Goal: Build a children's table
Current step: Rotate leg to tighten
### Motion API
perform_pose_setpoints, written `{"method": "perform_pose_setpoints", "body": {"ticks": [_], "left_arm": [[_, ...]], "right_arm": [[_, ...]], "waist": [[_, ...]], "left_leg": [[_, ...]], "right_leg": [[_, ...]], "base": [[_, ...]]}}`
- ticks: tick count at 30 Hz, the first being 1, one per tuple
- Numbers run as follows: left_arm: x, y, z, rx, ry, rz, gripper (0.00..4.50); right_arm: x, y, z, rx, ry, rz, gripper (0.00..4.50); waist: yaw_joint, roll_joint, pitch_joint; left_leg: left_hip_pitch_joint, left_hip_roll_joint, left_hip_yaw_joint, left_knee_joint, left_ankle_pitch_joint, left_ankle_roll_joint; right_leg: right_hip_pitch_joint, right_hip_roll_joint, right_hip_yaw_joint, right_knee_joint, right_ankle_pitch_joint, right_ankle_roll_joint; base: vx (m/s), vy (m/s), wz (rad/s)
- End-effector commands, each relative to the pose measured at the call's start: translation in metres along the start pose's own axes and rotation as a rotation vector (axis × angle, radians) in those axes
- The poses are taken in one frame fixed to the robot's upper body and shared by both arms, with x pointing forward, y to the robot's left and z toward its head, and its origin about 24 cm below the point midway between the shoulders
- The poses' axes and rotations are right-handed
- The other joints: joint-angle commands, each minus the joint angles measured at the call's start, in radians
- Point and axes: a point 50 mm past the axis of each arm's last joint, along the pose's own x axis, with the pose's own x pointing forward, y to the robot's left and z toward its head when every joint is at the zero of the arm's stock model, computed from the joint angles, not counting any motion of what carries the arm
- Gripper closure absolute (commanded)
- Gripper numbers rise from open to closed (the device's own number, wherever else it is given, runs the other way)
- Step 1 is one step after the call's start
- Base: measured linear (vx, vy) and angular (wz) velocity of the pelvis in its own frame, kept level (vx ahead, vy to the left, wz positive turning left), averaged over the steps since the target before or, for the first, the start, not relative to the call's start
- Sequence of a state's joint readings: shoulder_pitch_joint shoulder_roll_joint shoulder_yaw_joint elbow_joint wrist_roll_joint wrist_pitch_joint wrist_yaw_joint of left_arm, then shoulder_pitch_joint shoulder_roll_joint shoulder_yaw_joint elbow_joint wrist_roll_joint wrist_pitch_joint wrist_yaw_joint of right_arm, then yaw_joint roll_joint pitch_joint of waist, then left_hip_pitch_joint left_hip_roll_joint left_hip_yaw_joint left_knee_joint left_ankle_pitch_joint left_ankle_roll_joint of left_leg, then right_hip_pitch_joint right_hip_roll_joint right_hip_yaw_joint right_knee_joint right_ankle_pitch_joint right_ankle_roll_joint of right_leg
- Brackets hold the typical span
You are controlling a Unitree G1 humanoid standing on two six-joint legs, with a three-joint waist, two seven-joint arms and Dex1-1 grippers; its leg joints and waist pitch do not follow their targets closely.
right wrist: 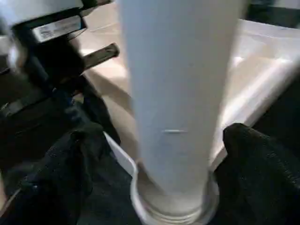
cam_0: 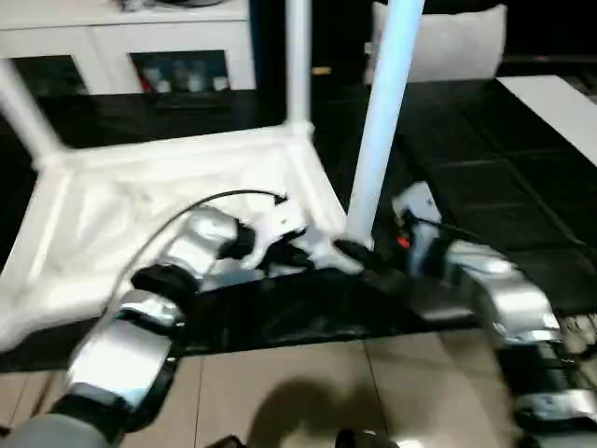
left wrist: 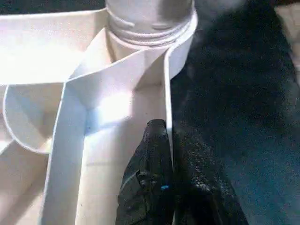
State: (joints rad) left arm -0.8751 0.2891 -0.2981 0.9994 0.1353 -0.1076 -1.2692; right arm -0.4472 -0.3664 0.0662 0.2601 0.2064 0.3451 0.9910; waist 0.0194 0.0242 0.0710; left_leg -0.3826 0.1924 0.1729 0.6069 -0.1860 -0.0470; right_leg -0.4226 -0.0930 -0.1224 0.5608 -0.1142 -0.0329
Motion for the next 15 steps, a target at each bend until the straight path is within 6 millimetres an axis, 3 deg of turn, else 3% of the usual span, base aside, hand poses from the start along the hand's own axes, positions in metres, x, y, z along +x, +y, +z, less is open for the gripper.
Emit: {"method": "perform_pose_setpoints", "body": {"ticks": [1,2,4,5,6,8,13,15], "left_arm": [[0.002,-0.002,0.018,0.129,0.001,-0.09,4.5],[0.0,-0.004,0.017,0.147,0.013,-0.126,4.5],[-0.002,-0.005,0.016,0.162,0.023,-0.153,4.5],[-0.003,-0.006,0.016,0.17,0.028,-0.169,4.5],[-0.005,-0.007,0.016,0.184,0.033,-0.198,4.5],[-0.007,-0.008,0.016,0.202,0.039,-0.229,4.5],[-0.012,-0.012,0.015,0.249,0.063,-0.318,4.5],[-0.013,-0.012,0.016,0.255,0.065,-0.325,4.5]], "right_arm": [[-0.002,0.002,0.003,-0.02,0.008,0.074,0.05],[-0.005,0.002,0.003,-0.033,0.024,0.106,0.05],[-0.007,0.002,0.003,-0.042,0.035,0.139,0.05],[-0.008,0.002,0.003,-0.047,0.04,0.158,0.05],[-0.009,0.003,0.004,-0.058,0.047,0.205,0.05],[-0.01,0.004,0.004,-0.063,0.054,0.261,0.05],[-0.012,0.011,0.003,-0.064,0.098,0.448,0.76],[-0.011,0.012,0.003,-0.07,0.108,0.471,0.83]], "waist": [[0.002,-0.006,-0.085],[0.015,-0.004,-0.085],[0.023,-0.003,-0.085],[0.024,-0.003,-0.086],[0.031,-0.01,-0.087],[0.034,-0.009,-0.085],[0.046,-0.014,-0.084],[0.047,-0.013,-0.084]], "left_leg": [[0.017,0.039,-0.005,-0.066,-0.177,0.119],[0.022,0.042,-0.003,-0.066,-0.183,0.108],[0.026,0.044,-0.002,-0.067,-0.186,0.1],[0.025,0.044,-0.002,-0.067,-0.188,0.098],[0.021,0.043,-0.003,-0.067,-0.183,0.098],[0.02,0.043,-0.002,-0.067,-0.177,0.098],[0.019,0.043,-0.002,-0.067,-0.171,0.101],[0.019,0.044,-0.003,-0.068,-0.168,0.099]], "right_leg": [[0.076,-0.055,0.048,-0.057,-0.308,-0.205],[0.072,-0.056,0.05,-0.057,-0.31,-0.205],[0.068,-0.057,0.053,-0.055,-0.293,-0.215],[0.069,-0.058,0.053,-0.053,-0.29,-0.218],[0.073,-0.061,0.053,-0.05,-0.288,-0.218],[0.072,-0.061,0.053,-0.051,-0.295,-0.211],[0.071,-0.063,0.053,-0.051,-0.318,-0.202],[0.07,-0.063,0.053,-0.052,-0.322,-0.2]], "base": [[0.0,0.0,0.0],[0.0,0.0,0.0],[0.0,0.0,0.0],[0.0,0.0,0.0],[0.0,0.0,0.0],[0.0,0.0,0.0],[0.0,0.0,0.0],[0.0,0.0,0.0]]}}
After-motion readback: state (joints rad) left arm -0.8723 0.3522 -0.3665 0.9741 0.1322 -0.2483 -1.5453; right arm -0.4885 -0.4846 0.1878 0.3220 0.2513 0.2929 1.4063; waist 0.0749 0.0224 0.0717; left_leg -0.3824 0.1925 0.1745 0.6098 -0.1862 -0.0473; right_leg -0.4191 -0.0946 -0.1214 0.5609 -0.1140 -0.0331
